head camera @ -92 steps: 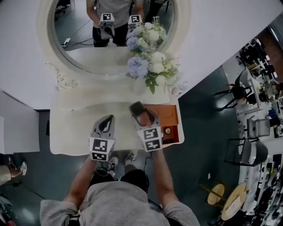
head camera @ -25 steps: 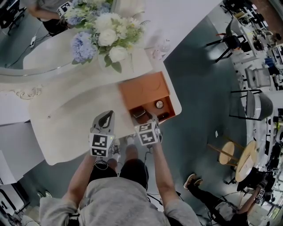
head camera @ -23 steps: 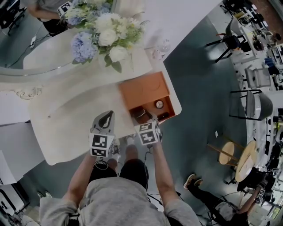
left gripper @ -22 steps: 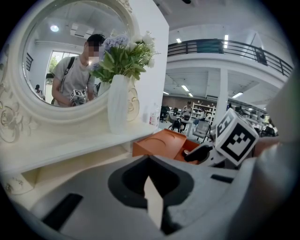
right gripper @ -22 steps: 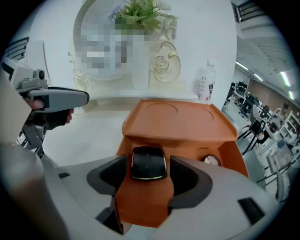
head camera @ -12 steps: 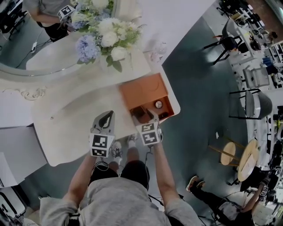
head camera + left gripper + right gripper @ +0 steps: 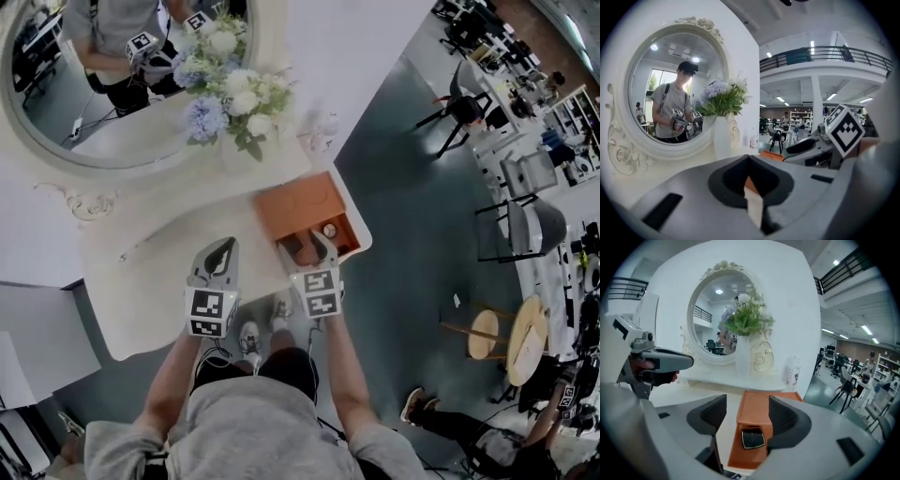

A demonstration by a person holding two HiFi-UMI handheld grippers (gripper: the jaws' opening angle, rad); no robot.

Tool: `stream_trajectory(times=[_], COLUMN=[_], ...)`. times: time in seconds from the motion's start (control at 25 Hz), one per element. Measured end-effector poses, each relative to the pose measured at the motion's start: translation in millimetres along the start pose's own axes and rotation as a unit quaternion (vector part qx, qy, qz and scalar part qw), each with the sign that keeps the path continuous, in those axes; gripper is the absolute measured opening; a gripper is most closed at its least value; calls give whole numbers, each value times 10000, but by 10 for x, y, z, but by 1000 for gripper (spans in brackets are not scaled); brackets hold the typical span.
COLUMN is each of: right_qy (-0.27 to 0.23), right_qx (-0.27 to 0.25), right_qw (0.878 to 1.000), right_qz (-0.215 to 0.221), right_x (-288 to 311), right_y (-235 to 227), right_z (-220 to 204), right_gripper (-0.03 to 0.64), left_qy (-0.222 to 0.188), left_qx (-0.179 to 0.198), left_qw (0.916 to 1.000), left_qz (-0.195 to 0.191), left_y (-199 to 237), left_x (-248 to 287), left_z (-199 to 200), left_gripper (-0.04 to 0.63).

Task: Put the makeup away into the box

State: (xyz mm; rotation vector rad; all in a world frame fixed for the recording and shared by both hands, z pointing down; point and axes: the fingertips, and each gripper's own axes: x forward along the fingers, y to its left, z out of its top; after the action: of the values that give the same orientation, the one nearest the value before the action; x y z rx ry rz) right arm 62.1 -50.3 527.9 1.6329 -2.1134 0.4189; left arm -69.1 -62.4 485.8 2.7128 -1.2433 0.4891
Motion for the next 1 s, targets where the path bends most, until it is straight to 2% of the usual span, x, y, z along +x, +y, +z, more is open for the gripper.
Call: stream_trajectory(times=[0.2, 0.64, 0.84, 1.0], right_qy=[-568, -1776, -1940, -2006], right_qx=[-44, -231, -406, -397], right_qw=[9983, 9835, 9800, 9788], right_qz=[-81, -241, -151, -125], right_x=[-282, -945, -1078, -1149], right_y=[170, 648, 818, 849], right_z=[379, 903, 1014, 1062], right_gripper=[241, 65, 17, 14], left_qy=[-363, -734, -828, -818], left_qx=[97, 316, 330, 337], left_qw=[9992, 9965, 9956, 9957], left_qz=[115, 262, 281, 263], left_y=[67, 86, 28, -20], left_x=[-314, -887, -1057, -1138], left_z=[319, 532, 578, 570], left_gripper=[2, 1, 1, 1])
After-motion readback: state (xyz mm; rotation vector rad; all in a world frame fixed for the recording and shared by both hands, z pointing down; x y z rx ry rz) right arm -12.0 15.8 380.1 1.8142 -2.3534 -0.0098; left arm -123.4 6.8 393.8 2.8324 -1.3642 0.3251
